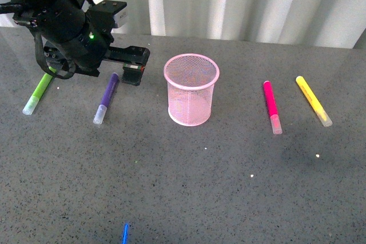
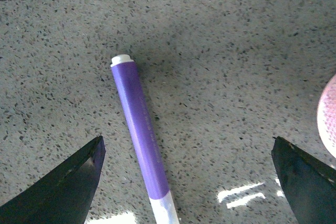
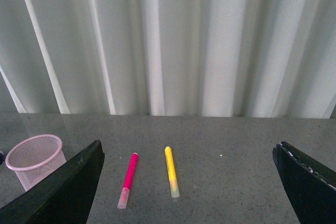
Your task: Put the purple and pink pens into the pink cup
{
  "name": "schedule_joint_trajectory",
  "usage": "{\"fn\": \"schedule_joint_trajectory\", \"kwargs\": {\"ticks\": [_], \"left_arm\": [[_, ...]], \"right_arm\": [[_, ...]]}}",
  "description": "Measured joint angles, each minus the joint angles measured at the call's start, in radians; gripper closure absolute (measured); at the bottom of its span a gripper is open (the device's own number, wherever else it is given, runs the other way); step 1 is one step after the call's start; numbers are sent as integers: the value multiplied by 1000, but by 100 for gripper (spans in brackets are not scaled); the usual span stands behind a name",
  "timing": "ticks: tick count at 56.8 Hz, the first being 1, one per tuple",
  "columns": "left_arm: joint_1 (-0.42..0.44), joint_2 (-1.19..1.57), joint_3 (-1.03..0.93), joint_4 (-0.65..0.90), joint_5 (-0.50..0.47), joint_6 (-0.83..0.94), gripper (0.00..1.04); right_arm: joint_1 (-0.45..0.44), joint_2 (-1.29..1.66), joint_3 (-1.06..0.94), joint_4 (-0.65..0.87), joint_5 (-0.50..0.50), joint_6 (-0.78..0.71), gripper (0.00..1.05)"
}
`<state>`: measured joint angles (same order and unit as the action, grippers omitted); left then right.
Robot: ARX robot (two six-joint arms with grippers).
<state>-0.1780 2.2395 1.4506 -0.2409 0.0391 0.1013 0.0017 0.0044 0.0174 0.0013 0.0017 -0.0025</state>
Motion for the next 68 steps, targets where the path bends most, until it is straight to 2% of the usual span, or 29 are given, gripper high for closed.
{"fn": "schedule_joint_trajectory", "kwargs": {"ticks": [46, 50, 63, 68], "left_arm": [[24, 185, 180, -43, -9, 56, 7], [24, 187, 182, -45, -10, 59, 19], [20, 188, 182, -48, -20, 54, 69], [19, 188, 182, -55, -19, 48, 81]], "right_arm": [[0, 0, 0, 0, 0, 0, 7], [0, 0, 0, 0, 0, 0, 7], [0, 0, 0, 0, 0, 0, 7], [0, 0, 0, 0, 0, 0, 7]]}}
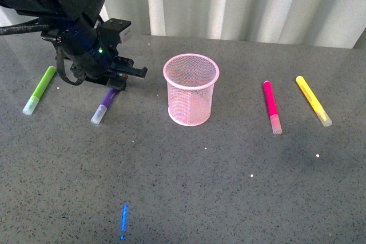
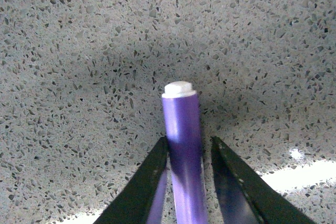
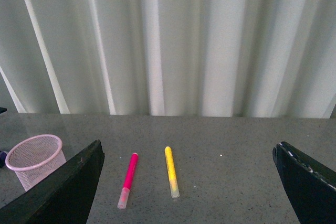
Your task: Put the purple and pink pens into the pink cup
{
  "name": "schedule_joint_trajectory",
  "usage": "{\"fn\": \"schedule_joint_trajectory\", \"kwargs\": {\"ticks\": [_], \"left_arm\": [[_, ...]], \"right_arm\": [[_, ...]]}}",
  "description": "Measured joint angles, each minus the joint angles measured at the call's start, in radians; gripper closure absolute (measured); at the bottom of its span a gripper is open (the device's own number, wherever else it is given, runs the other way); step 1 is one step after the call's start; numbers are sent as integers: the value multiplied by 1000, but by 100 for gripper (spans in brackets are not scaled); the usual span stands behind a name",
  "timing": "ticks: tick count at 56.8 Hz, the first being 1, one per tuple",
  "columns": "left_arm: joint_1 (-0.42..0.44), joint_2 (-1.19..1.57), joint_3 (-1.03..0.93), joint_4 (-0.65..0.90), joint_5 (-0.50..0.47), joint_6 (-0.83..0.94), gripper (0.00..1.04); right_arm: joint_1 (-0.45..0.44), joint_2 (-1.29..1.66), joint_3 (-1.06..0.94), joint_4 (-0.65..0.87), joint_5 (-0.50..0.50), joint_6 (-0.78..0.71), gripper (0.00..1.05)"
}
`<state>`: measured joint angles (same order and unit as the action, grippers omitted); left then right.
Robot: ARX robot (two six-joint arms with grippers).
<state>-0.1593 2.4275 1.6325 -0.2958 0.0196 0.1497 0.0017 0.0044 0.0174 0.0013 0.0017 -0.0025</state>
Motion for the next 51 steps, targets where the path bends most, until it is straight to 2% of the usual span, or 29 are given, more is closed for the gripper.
{"fn": "schedule_joint_trajectory", "kwargs": {"ticks": [4, 20, 25, 28, 35, 43, 47, 51], "left_arm": [[-1, 0, 0, -6, -1, -19, 91], [3, -18, -7, 19, -10, -72, 92], [9, -55, -39, 85, -4, -81, 92], [10, -103, -95, 209, -37, -60, 92], [14, -218, -196, 435, -44, -50, 92], [8, -390, -328, 665, -20, -76, 92], [-14, -483, -435, 803, 11, -128, 92], [-72, -575, -582, 978, 0, -223, 92]], "right_arm": [[0, 0, 0, 0, 0, 0, 7], [0, 0, 0, 0, 0, 0, 7], [0, 0, 0, 0, 0, 0, 7], [0, 0, 0, 0, 0, 0, 7], [0, 0, 0, 0, 0, 0, 7], [0, 0, 0, 0, 0, 0, 7], [0, 0, 0, 0, 0, 0, 7], [0, 0, 0, 0, 0, 0, 7]]}}
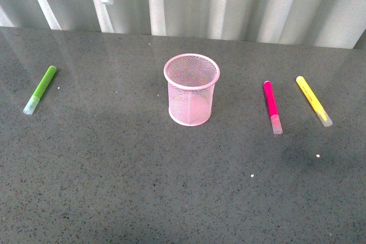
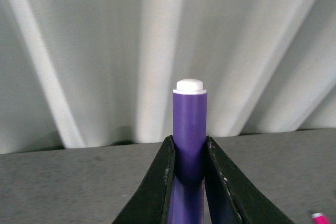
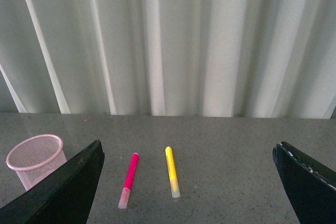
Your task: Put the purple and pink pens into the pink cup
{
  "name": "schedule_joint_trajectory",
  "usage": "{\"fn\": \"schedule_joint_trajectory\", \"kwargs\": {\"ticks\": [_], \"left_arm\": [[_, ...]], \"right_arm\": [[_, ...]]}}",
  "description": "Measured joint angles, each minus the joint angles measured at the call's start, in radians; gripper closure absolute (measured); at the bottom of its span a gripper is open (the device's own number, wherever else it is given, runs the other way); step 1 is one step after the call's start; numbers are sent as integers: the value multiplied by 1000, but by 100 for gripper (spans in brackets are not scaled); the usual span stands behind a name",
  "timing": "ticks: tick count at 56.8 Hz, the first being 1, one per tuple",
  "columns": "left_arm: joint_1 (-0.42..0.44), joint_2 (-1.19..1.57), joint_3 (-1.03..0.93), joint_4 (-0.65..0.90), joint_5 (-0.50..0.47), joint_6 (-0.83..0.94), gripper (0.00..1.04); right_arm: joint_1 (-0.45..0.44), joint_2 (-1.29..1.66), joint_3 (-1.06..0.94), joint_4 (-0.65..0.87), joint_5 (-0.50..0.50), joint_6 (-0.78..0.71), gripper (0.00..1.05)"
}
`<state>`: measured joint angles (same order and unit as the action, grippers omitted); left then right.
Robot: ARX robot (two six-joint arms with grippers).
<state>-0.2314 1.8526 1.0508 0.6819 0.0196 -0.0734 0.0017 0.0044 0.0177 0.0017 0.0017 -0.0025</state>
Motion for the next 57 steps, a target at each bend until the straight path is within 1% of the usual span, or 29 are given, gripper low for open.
{"fn": "schedule_joint_trajectory", "kwargs": {"ticks": [5, 9, 11, 17, 22, 29, 37, 57], "left_arm": [[-85, -42, -131, 178, -47, -82, 92], [-196, -40, -223, 326, -140, -127, 92], [-239, -27, -237, 379, -174, -127, 92], [-322, 13, -238, 465, -248, -126, 92], [-363, 53, -222, 512, -301, -107, 92], [-393, 120, -179, 554, -363, -63, 92], [-394, 198, -130, 571, -403, -34, 92], [-385, 353, -45, 588, -406, -17, 92]], "right_arm": [[0, 0, 0, 0, 0, 0, 7], [0, 0, 0, 0, 0, 0, 7], [0, 0, 0, 0, 0, 0, 7], [0, 0, 0, 0, 0, 0, 7], [0, 0, 0, 0, 0, 0, 7], [0, 0, 0, 0, 0, 0, 7], [0, 0, 0, 0, 0, 0, 7], [0, 0, 0, 0, 0, 0, 7]]}}
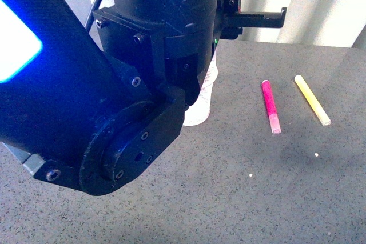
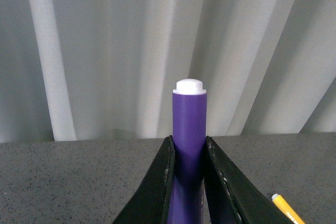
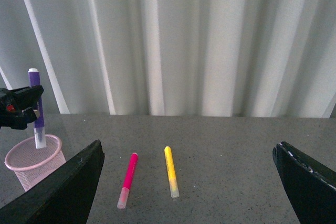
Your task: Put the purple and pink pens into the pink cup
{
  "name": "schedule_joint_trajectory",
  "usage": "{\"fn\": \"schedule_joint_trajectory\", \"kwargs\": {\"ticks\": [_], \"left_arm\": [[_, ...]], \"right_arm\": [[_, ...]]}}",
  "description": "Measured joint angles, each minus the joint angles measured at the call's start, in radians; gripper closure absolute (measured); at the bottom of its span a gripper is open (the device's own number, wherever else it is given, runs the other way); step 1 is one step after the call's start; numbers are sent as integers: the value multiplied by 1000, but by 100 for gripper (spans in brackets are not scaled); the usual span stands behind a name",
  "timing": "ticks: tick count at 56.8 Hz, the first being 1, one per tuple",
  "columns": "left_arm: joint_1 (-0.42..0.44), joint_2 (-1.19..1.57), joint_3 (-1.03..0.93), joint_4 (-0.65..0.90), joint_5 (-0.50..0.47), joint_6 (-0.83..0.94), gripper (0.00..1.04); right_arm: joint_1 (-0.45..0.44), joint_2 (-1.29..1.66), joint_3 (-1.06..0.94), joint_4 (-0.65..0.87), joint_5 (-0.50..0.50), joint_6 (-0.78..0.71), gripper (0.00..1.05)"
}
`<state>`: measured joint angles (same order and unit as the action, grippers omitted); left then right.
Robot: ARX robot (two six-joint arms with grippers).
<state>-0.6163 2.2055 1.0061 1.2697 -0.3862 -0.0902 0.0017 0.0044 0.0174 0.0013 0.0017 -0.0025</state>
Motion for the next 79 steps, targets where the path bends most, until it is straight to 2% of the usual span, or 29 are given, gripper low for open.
{"fn": "schedule_joint_trajectory", "kwargs": {"ticks": [51, 61, 74, 79], "left_arm": [[67, 87, 12, -6, 24, -25, 92], [80, 64, -11, -42, 24, -64, 67], [98, -45, -70, -77, 44, -48, 29], [103, -128, -111, -142, 59, -27, 13]], "right_arm": [[0, 0, 0, 0, 0, 0, 7], [0, 0, 0, 0, 0, 0, 7], [0, 0, 0, 0, 0, 0, 7], [0, 0, 0, 0, 0, 0, 7]]}}
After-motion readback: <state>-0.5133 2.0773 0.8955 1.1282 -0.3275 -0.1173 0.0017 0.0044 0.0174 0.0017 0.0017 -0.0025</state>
